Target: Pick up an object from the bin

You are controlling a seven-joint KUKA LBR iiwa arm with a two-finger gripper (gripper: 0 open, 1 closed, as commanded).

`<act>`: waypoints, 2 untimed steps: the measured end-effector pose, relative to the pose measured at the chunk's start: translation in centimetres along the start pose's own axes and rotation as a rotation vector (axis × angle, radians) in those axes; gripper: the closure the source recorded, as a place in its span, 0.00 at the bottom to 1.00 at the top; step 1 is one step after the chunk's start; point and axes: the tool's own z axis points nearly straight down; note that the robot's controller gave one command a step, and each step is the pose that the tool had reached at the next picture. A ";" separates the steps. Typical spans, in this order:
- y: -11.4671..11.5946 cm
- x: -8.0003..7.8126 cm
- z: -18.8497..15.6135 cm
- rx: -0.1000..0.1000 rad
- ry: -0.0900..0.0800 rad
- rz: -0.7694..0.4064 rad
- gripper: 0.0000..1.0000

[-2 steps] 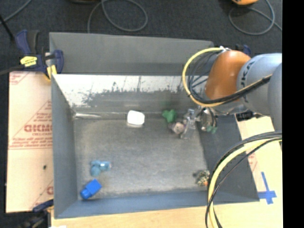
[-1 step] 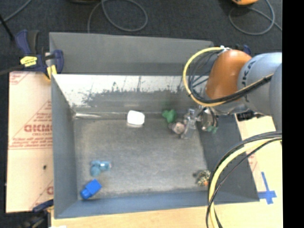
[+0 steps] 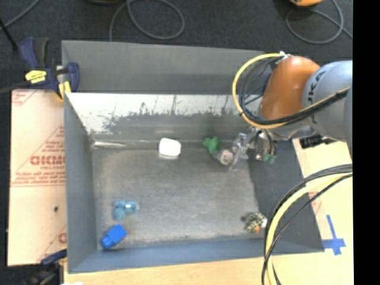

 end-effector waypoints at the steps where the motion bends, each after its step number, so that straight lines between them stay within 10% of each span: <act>1: 0.0 -0.3 -2.0 -0.001 -0.009 0.000 1.00; 2: 0.0 -0.4 -3.1 -0.001 -0.015 -0.001 1.00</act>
Offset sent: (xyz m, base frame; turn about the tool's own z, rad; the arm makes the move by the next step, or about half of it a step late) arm -0.0001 0.0001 0.0063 0.0000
